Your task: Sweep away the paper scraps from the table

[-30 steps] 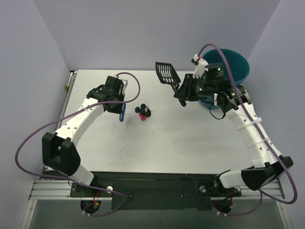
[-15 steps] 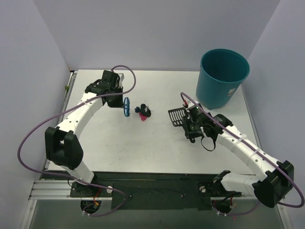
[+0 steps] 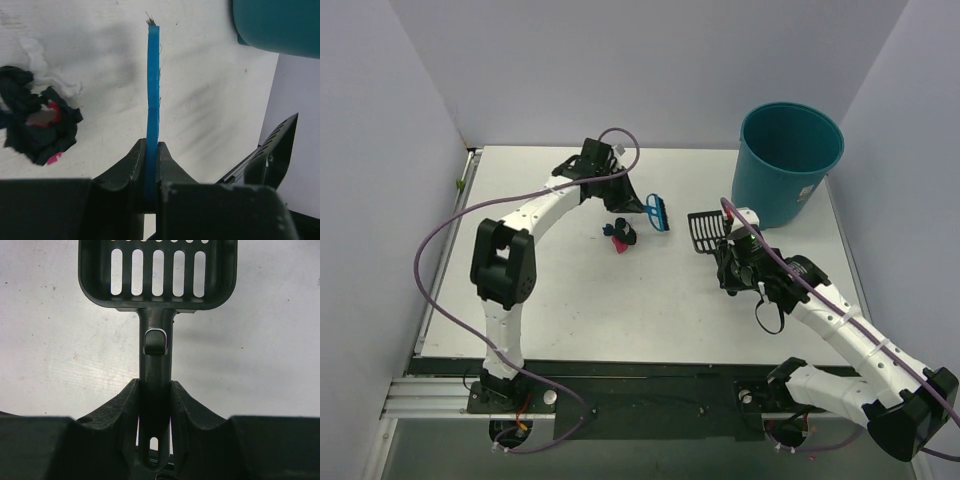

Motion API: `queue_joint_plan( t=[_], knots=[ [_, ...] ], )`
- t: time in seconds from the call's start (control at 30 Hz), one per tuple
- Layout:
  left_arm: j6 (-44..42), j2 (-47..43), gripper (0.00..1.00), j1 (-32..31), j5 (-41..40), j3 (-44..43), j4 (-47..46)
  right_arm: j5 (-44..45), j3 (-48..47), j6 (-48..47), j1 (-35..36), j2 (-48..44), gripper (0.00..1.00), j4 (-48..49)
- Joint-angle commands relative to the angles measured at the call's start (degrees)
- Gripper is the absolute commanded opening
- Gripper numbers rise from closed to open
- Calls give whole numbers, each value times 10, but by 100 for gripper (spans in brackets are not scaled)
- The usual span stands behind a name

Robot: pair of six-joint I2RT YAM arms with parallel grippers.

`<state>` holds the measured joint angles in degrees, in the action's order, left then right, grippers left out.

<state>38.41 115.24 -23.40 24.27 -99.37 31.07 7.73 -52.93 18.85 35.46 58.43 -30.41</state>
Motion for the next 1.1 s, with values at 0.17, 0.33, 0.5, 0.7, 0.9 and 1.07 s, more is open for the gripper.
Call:
queue_joint_plan(
  t=[0.17, 0.33, 0.5, 0.7, 0.9, 1.07],
  knots=[
    [94, 88, 0, 13, -11, -68, 35, 13, 8, 6, 2, -10, 0, 6],
    [139, 19, 0, 31, -140, 32, 52, 0, 15, 6, 2, -8, 0, 20],
    [162, -55, 0, 33, -231, 97, 107, -12, 15, 7, 3, 3, 0, 26],
    [218, -192, 0, 21, -288, 251, 107, -26, 15, 4, 3, 3, 0, 32],
    [203, -349, 0, 21, -267, 367, 73, -52, 11, -1, 9, 29, 0, 33],
    [130, -415, 0, 33, -228, 333, 55, -72, 1, -3, 31, 54, 0, 33]
  ],
)
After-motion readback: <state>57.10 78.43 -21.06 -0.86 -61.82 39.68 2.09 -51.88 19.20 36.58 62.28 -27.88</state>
